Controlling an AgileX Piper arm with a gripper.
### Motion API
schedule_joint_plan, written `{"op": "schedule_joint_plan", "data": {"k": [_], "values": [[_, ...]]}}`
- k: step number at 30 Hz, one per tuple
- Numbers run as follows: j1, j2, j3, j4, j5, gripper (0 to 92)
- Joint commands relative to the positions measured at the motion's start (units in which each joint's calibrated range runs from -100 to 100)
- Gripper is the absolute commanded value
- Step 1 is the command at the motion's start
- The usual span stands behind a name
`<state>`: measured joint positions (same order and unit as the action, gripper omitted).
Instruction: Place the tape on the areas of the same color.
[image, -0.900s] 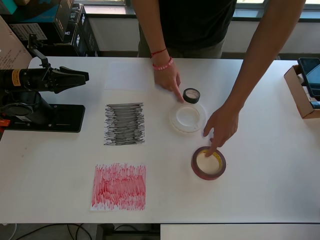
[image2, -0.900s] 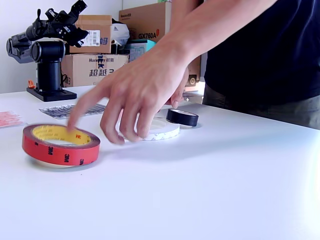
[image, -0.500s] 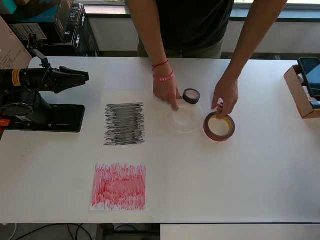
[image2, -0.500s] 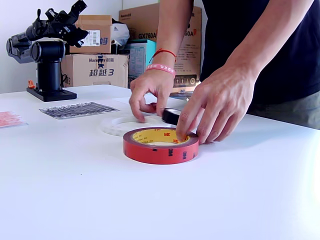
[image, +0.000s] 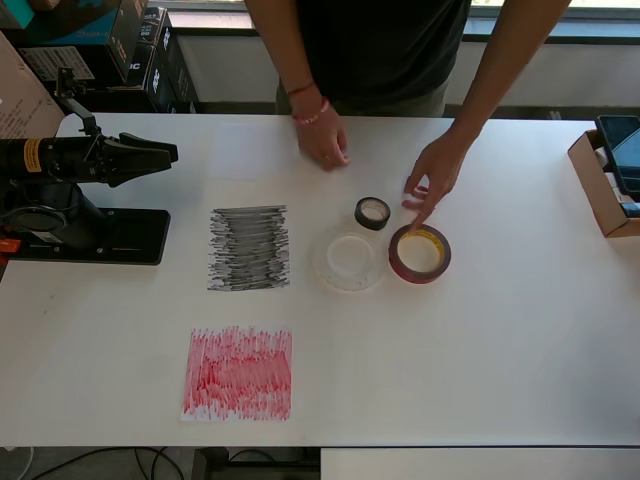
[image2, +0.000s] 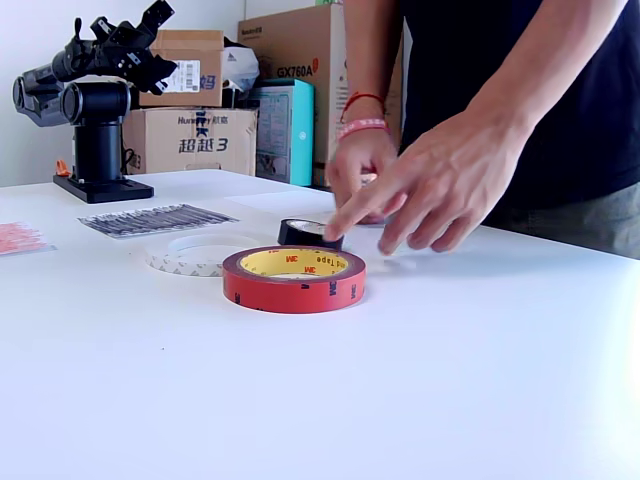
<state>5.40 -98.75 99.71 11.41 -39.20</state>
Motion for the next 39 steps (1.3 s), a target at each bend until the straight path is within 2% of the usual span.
{"op": "schedule_joint_plan", "data": {"k": [1,39], "values": [[0.1,-0.4,-0.1,0.3,-0.3,61.4],[0.7,-0.4,-0.1,0.3,-0.3,61.4]]}}
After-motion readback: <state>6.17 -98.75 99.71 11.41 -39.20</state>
